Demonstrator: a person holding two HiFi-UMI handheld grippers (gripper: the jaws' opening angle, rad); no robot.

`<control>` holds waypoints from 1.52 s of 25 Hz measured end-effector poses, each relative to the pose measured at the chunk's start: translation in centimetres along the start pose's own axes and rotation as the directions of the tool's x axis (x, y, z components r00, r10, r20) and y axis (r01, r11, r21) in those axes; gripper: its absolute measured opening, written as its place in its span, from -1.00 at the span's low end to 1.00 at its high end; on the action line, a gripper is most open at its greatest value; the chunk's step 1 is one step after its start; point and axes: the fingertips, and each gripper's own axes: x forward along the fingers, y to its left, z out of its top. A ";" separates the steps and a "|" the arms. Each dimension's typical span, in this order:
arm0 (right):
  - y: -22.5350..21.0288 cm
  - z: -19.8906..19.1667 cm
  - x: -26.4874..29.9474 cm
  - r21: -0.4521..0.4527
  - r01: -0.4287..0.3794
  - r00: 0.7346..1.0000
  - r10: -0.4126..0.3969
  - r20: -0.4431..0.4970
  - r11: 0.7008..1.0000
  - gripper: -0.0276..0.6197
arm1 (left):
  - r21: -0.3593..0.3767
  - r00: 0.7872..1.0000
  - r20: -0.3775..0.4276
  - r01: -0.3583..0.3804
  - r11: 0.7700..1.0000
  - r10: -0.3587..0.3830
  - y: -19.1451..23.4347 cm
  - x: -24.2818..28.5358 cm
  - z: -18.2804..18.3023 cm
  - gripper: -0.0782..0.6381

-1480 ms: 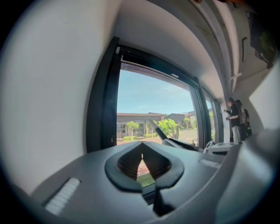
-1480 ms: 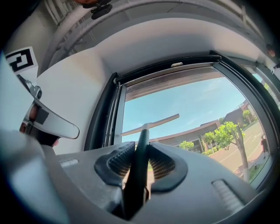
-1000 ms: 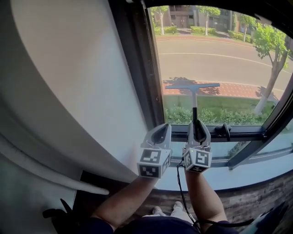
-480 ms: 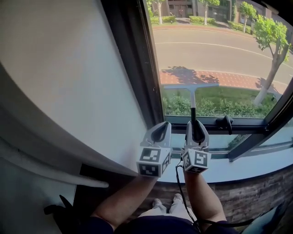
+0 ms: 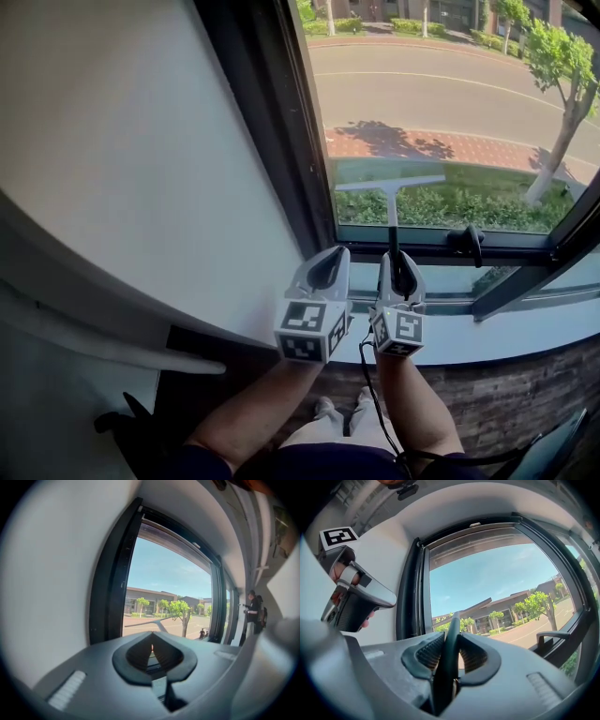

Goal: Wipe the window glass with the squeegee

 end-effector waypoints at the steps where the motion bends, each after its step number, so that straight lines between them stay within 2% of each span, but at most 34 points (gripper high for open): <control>1: 0.0 -0.5 -0.1 0.004 0.000 1.000 0.000 -0.010 1.000 -0.60 | 0.000 1.000 -0.001 -0.004 1.000 0.004 0.1 0.0 -0.2 -0.77; 7: -0.2 -3.7 -0.8 0.016 0.010 0.997 -0.008 -0.071 1.000 -0.60 | -0.028 0.999 -0.051 -0.003 1.000 0.001 0.2 -0.3 -1.4 -0.77; 13: -0.7 -7.2 -1.6 0.027 0.027 0.990 -0.023 -0.140 0.999 -0.60 | -0.009 0.999 -0.049 -0.014 1.000 0.014 0.5 -0.1 -3.9 -0.77; 21: -1.1 -11.0 -2.3 0.064 0.051 0.976 -0.036 -0.214 0.997 -0.60 | -0.015 0.992 -0.121 -0.032 0.999 0.030 0.8 -0.6 -7.0 -0.77; 24: -1.2 -12.0 -2.5 0.087 0.056 0.973 -0.035 -0.227 0.995 -0.60 | -0.015 0.992 -0.120 -0.033 0.999 0.031 0.9 -0.6 -7.4 -0.77; 29: -1.4 -12.7 -2.6 0.115 0.059 0.973 -0.032 -0.230 0.992 -0.60 | -0.005 0.985 -0.169 -0.041 0.999 0.039 1.1 -0.7 -8.3 -0.77; 33: -1.7 -12.7 -2.7 0.136 0.054 0.970 -0.020 -0.241 0.989 -0.60 | -0.012 0.989 -0.147 -0.019 1.000 0.017 0.5 -0.1 -8.3 -0.77; 38: -2.3 -10.2 -3.4 0.141 0.028 0.979 0.002 -0.205 0.990 -0.59 | -0.010 0.994 -0.106 0.011 1.000 -0.012 -0.4 0.7 -6.8 -0.77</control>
